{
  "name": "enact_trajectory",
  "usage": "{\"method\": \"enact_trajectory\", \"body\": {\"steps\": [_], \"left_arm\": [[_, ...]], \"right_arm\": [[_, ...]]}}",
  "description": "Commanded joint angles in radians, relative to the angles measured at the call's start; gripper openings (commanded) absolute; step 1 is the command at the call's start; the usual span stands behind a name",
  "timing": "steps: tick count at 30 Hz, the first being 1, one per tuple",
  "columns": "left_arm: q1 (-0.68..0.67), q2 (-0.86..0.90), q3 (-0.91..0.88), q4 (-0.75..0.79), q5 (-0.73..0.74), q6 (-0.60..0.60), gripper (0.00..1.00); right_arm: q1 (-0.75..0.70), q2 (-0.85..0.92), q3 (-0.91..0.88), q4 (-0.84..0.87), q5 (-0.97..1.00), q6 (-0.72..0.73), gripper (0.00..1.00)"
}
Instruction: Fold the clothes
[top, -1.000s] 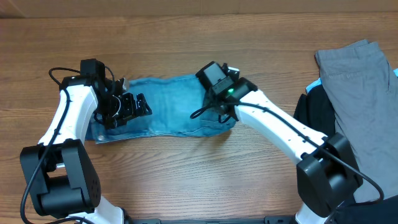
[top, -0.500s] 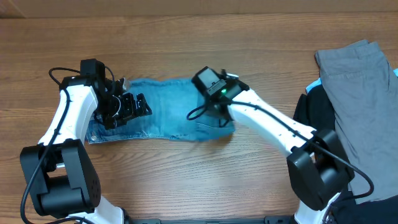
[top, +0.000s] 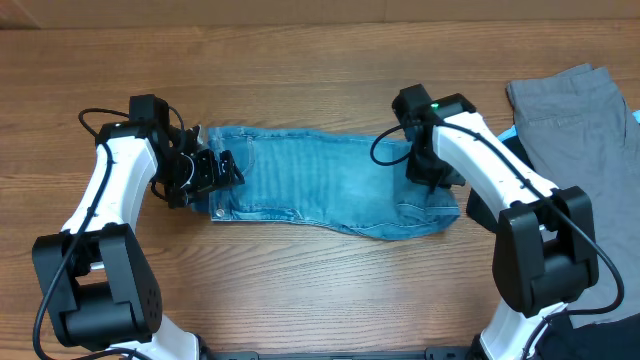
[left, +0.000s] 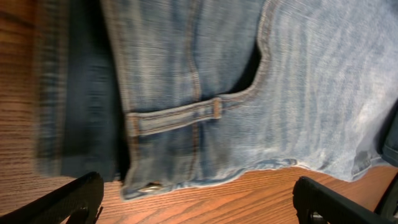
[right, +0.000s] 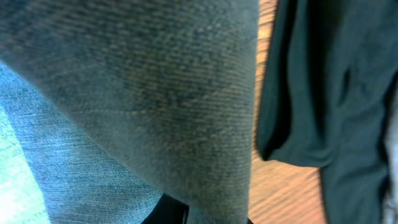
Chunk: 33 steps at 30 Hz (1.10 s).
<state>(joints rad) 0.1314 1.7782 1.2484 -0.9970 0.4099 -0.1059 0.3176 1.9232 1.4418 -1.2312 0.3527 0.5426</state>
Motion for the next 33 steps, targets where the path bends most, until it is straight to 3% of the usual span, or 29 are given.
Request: {"method": "enact_trajectory", "body": {"steps": [1,12,18,22,30,33], "left_arm": [[0.003,0.000,-0.004,0.010,-0.002,-0.007,1.00],[0.003,0.000,-0.004,0.012,-0.002,-0.007,1.00],[0.003,0.000,-0.004,0.011,-0.002,-0.007,1.00],[0.003,0.000,-0.004,0.011,-0.002,-0.007,1.00],[0.003,0.000,-0.004,0.006,-0.002,-0.006,1.00],[0.003,0.000,-0.004,0.007,-0.002,-0.006,1.00]], "right_arm": [[-0.025,-0.039,0.056,-0.042,0.029,-0.106,0.04],[0.037,-0.036,0.076,0.097,-0.229,-0.086,0.04],[0.107,-0.001,0.075,0.147,-0.245,-0.012,0.04],[0.158,0.033,0.068,0.211,-0.323,0.017,0.13],[0.267,0.093,0.068,0.414,-0.432,0.162,0.16],[0.291,0.099,0.068,0.476,-0.478,0.189,0.26]]}}
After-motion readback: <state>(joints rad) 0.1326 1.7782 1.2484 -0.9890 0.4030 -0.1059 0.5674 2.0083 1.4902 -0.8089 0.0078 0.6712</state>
